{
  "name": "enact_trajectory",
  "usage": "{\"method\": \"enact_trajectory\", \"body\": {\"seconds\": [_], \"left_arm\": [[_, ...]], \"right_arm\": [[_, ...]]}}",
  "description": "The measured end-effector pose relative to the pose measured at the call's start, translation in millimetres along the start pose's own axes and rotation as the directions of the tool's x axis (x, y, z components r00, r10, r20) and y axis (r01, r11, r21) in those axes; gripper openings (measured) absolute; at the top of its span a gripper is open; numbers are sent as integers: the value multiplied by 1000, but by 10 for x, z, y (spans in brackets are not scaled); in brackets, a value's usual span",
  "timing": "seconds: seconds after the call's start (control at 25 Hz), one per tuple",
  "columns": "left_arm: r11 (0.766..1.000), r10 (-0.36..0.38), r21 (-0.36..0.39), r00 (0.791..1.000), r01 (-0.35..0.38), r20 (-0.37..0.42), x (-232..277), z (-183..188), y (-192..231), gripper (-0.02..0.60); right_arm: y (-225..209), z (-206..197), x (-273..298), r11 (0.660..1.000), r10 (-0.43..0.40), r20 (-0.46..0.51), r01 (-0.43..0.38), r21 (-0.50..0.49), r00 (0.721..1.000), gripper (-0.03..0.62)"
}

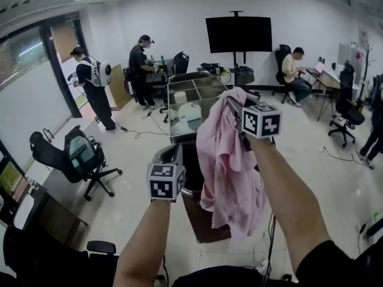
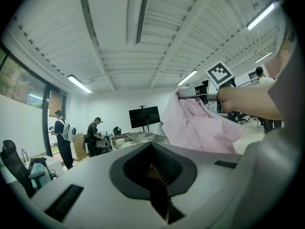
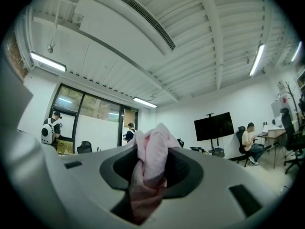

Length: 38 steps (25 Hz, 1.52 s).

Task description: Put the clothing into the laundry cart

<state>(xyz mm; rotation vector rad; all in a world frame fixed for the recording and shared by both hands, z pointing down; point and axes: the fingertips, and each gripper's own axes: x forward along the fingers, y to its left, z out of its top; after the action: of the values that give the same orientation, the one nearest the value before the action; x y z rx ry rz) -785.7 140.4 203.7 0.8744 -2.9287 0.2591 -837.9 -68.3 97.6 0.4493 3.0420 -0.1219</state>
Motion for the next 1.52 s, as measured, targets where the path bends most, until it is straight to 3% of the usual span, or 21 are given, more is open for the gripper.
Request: {"method": "enact_trajectory", "body": {"seconds": [0.32, 0.4, 0.48, 0.64, 0.76, 0.92, 1.16, 1.36, 1.52], "left_arm": [[1000, -8, 5, 1000, 8, -26, 143, -92, 88, 0], [1000, -12, 5, 1000, 12, -27, 154, -118, 76, 0], [1000, -17, 5, 1000, 17, -26, 161, -141, 55, 0], [1000, -27, -2, 999, 27, -26, 167, -172, 15, 0], [999, -37, -4, 999, 37, -28, 171, -174, -18, 0], [999, -45, -12, 999, 45, -21, 153, -168, -69, 0], [998, -62, -19, 998, 61, -18, 126, -179, -195, 0], [997, -80, -25, 997, 80, -19, 64, -176, -314, 0], [996, -90, -29, 996, 90, -17, -3, -198, -409, 0]], "right_arm": [[-176, -424, 276, 999, -38, -115, 33, -42, 993, 170], [-168, -531, 290, 998, -38, -151, 29, -60, 988, 216], [-105, -634, 291, 996, -28, -192, 10, -91, 981, 307], [-10, -791, 262, 991, -18, -252, -15, -130, 967, 331], [15, -933, 235, 995, 11, -321, -41, -89, 947, 405], [27, -1142, 135, 997, 72, -401, -58, 47, 913, 408], [-49, -1393, -66, 998, 48, -472, -23, 57, 880, 408], [133, -1632, -247, 983, 161, -557, -82, 163, 815, 407], [141, -1601, -391, 989, 125, -544, -61, 134, 830, 407]]}}
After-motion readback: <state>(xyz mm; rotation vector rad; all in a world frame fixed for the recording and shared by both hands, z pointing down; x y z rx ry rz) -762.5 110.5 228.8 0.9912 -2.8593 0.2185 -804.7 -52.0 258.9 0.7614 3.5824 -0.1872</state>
